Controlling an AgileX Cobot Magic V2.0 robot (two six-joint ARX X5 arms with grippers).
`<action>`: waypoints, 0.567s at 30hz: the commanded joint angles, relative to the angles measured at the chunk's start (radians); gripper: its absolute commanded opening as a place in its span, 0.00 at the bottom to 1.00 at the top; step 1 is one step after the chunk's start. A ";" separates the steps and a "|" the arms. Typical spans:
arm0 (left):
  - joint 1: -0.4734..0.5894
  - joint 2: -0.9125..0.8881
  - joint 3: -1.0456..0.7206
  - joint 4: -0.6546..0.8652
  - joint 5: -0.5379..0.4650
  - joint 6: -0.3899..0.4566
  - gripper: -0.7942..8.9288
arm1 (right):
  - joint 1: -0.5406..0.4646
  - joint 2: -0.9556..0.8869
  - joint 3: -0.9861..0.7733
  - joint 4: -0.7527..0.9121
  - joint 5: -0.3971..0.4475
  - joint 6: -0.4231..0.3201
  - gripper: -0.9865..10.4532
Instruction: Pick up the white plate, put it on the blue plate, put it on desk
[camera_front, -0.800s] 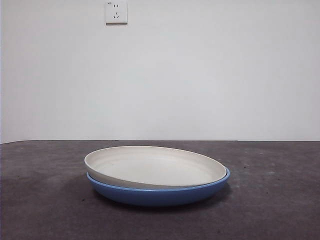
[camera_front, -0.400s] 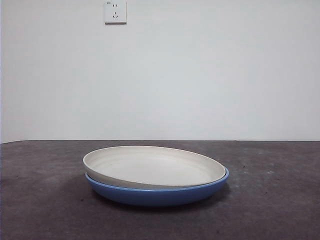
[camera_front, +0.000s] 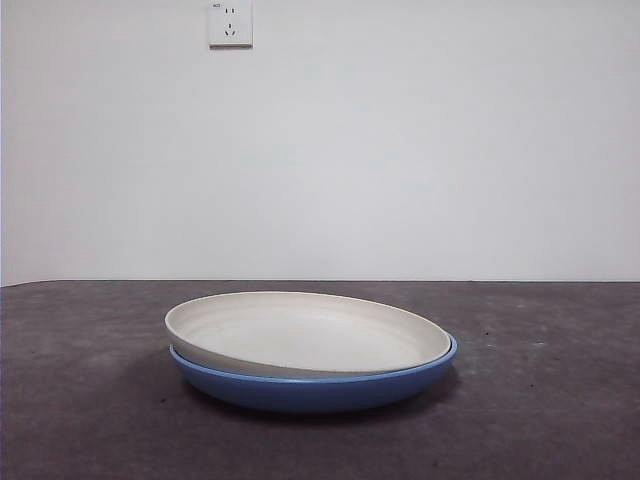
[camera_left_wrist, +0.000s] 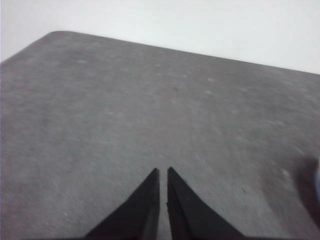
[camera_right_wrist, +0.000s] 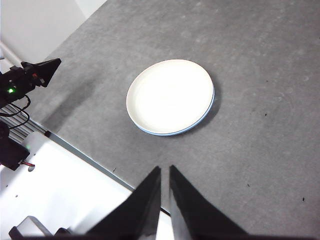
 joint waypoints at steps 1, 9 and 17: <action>-0.002 -0.005 -0.028 0.009 -0.016 -0.007 0.11 | 0.008 0.003 0.013 0.016 0.001 -0.009 0.11; -0.044 -0.005 -0.031 0.024 -0.125 0.000 0.11 | 0.008 0.003 0.013 0.016 0.001 -0.009 0.11; -0.060 -0.005 -0.031 0.004 -0.142 0.073 0.11 | 0.008 0.003 0.013 0.016 0.000 -0.009 0.11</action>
